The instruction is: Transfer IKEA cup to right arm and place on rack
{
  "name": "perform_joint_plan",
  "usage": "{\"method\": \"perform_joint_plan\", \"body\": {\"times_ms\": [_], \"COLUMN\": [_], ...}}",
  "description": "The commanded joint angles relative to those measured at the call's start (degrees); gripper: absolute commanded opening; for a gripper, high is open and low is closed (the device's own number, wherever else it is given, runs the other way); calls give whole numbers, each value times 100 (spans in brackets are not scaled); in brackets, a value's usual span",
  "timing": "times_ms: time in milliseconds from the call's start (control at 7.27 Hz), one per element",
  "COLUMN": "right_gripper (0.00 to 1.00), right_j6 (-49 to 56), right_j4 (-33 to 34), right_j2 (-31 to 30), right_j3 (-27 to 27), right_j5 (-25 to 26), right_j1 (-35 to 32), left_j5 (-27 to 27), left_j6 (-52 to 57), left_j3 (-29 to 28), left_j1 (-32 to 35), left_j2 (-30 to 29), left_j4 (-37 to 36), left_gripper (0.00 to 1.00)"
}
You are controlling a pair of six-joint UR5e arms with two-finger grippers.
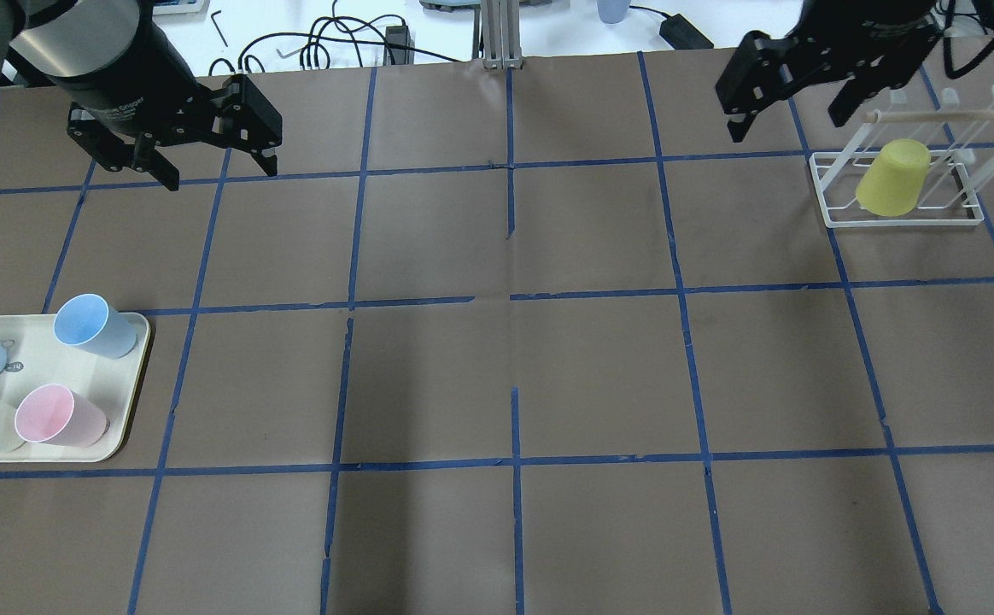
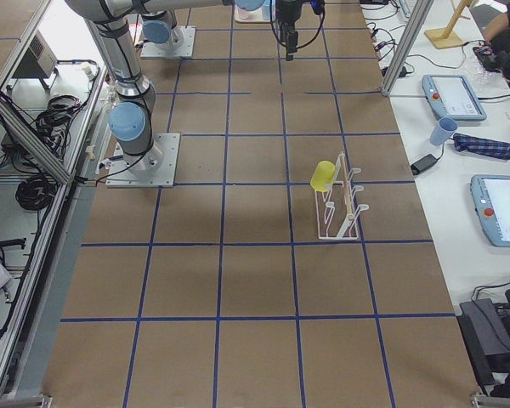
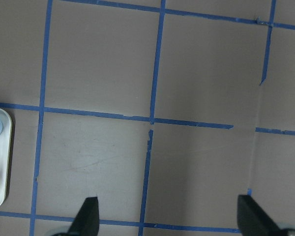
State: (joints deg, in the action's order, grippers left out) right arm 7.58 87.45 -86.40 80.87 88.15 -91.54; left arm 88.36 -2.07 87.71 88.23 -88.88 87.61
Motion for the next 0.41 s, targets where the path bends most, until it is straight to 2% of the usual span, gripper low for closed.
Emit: {"method": "perform_joint_plan", "body": {"times_ms": [0, 138, 275], "right_gripper": [100, 100, 100], "right_j6": [-64, -64, -64], "right_j4": [-9, -9, -9], "right_j2": [53, 53, 53], "right_j3": [-45, -45, -45], "right_j5": [-26, -26, -17], "right_j1": [-74, -74, -74], "left_j5": [6, 23, 285], "left_j6": [180, 181, 181], "left_j3": [-17, -34, -78], "left_j1": [-8, -8, 1], "left_j2": [-15, 2, -24], "left_j4": [28, 107, 160], "left_gripper": [100, 100, 100]}}
